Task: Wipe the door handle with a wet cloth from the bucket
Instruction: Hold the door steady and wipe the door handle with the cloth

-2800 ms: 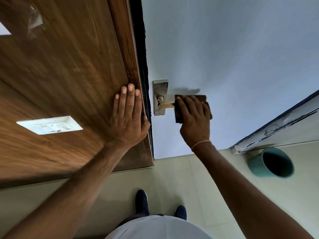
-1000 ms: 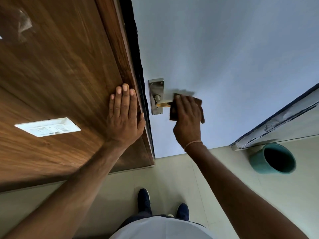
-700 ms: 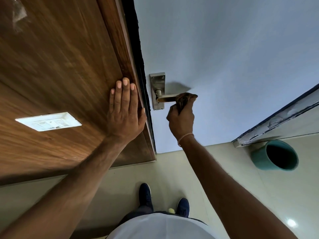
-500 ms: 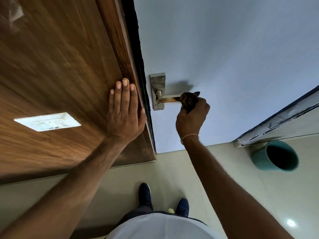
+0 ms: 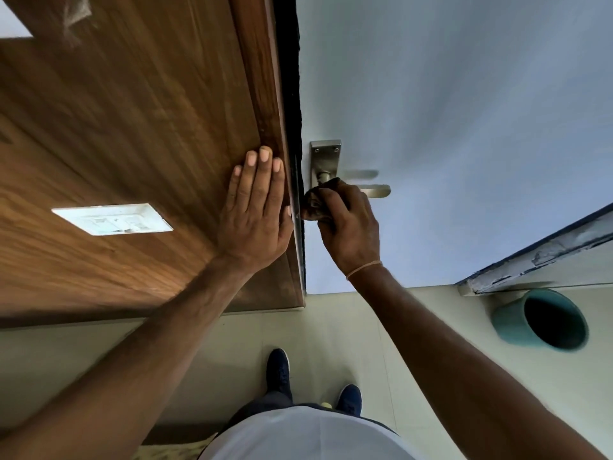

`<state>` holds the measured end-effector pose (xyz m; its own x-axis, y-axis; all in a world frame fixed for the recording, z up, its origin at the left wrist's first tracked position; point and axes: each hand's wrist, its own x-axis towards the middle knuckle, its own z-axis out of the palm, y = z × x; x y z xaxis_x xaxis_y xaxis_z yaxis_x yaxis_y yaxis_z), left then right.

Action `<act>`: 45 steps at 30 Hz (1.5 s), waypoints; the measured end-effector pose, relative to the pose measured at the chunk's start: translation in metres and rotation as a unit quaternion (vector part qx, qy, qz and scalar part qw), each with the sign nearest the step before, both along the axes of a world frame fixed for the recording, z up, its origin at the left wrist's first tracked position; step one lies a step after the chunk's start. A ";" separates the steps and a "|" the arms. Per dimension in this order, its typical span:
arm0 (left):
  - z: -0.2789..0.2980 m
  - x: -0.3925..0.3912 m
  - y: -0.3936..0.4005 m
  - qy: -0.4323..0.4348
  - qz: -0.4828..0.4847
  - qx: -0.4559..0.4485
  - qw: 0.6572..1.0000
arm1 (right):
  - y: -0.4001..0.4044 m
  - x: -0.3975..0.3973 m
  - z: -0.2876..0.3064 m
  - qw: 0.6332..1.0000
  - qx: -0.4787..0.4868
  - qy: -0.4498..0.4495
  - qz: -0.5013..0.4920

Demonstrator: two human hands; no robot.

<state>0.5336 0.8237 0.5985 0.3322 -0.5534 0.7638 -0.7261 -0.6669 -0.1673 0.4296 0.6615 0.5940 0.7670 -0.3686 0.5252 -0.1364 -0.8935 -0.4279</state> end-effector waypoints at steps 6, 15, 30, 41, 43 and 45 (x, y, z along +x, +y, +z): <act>-0.001 0.001 -0.003 0.004 0.007 -0.008 1.000 | -0.011 0.005 -0.009 0.997 -0.066 -0.031 -0.019; -0.003 0.001 -0.005 0.000 0.013 -0.017 1.000 | -0.056 -0.006 -0.009 0.985 -0.160 -0.062 0.012; -0.006 0.000 -0.008 -0.017 0.038 -0.013 0.999 | -0.059 0.008 0.009 0.940 -0.308 -0.002 0.148; -0.002 -0.007 -0.008 0.000 0.038 -0.013 0.999 | -0.095 -0.017 0.002 0.950 -0.298 -0.002 0.092; -0.003 -0.006 -0.008 0.000 0.042 -0.011 0.999 | -0.070 -0.001 0.004 0.943 -0.307 -0.005 0.125; -0.003 -0.005 -0.007 -0.003 0.039 -0.010 0.999 | -0.048 0.011 0.005 0.938 -0.315 0.006 0.144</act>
<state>0.5283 0.8163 0.5960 0.3699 -0.5107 0.7761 -0.6709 -0.7247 -0.1571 0.4410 0.6132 0.5992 0.7941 0.2353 0.5604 0.1481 -0.9692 0.1970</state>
